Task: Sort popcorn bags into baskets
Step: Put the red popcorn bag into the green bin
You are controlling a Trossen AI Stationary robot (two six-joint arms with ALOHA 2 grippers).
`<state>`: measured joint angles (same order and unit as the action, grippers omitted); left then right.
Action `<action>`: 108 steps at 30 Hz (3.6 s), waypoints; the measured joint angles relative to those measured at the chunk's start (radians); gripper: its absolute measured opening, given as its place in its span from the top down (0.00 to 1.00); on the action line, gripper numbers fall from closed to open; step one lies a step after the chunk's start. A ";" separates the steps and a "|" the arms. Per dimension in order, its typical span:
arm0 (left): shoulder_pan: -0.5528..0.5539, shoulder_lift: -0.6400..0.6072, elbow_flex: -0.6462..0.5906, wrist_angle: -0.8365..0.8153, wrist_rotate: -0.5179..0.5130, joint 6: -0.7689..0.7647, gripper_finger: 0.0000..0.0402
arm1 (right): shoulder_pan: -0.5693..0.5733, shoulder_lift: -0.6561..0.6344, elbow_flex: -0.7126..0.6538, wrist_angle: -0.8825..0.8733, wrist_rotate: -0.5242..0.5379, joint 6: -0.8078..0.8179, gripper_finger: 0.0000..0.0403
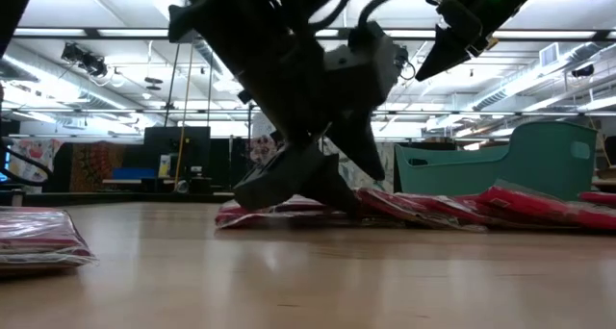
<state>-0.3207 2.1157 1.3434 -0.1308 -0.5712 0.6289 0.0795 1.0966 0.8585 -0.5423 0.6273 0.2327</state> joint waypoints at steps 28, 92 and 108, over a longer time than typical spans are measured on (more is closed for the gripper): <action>0.092 -0.283 0.000 -0.193 0.124 0.070 0.94 | 0.214 0.011 0.004 -0.102 -0.023 0.253 0.97; 0.429 0.240 0.449 0.487 0.487 -0.316 0.49 | 0.410 -0.167 0.011 0.059 0.288 0.130 0.97; 0.360 0.107 0.449 -0.027 0.643 -0.172 0.56 | 0.410 -0.167 0.011 0.062 0.269 0.078 0.97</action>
<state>0.0392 2.2230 1.7927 -0.1576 0.0722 0.4568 0.4900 0.9291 0.8692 -0.4800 0.8963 0.3107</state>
